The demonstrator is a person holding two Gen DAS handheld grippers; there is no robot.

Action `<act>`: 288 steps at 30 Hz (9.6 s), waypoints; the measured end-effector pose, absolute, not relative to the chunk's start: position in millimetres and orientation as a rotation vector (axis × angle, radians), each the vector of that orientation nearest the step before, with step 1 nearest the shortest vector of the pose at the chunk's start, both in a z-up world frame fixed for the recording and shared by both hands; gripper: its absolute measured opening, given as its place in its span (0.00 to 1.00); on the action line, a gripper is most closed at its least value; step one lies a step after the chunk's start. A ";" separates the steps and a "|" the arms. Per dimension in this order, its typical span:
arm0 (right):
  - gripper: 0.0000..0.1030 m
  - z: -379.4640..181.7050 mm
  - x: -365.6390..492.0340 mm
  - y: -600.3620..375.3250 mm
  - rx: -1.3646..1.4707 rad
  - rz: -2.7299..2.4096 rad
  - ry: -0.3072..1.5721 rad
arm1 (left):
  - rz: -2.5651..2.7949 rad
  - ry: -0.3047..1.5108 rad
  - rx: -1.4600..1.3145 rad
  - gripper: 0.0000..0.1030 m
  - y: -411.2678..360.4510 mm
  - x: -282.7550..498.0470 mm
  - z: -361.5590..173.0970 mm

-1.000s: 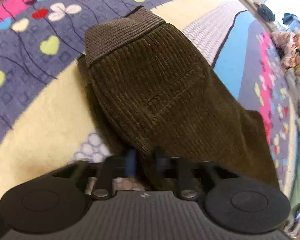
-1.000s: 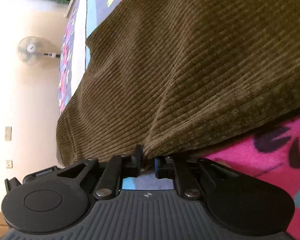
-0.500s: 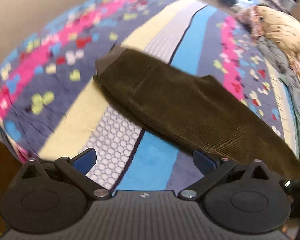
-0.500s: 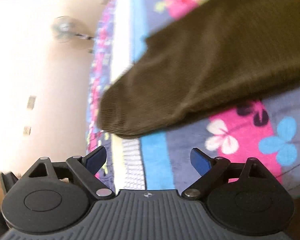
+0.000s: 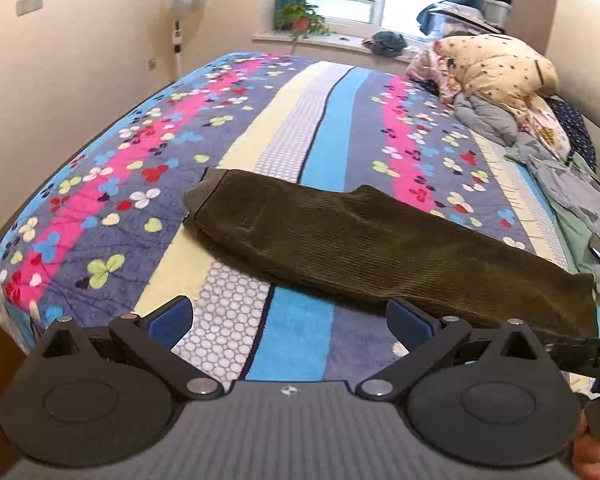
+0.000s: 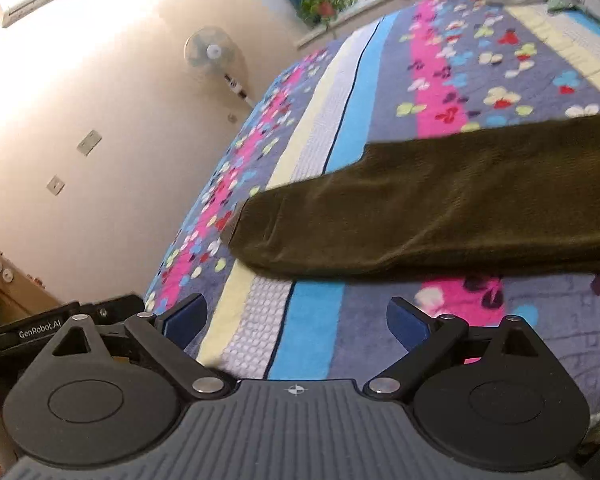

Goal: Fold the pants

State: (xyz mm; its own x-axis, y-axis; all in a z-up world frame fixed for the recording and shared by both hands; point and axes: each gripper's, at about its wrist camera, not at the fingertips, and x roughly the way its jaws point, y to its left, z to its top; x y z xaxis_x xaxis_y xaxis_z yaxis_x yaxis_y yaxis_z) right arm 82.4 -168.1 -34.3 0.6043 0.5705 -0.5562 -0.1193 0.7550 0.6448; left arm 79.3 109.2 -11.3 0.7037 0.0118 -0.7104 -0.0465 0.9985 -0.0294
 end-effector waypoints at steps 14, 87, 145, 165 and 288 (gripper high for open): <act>0.96 -44.1 76.5 -154.5 0.533 0.420 0.886 | 0.046 0.801 -0.062 1.00 115.4 87.2 -19.4; 0.55 -165.6 507.9 -64.6 0.034 0.355 1.054 | 0.276 0.868 0.014 1.00 166.9 397.9 -165.4; 0.95 -197.2 172.5 -391.3 0.358 -0.270 0.866 | -0.042 0.978 0.139 1.00 -71.5 304.2 -210.4; 0.96 -193.1 133.9 -384.8 0.317 -0.410 0.935 | -0.135 0.949 0.123 1.00 -45.3 223.3 -170.2; 0.30 -212.5 246.5 -94.7 -0.337 0.361 0.723 | 0.087 1.175 -0.265 1.00 64.6 317.4 -107.2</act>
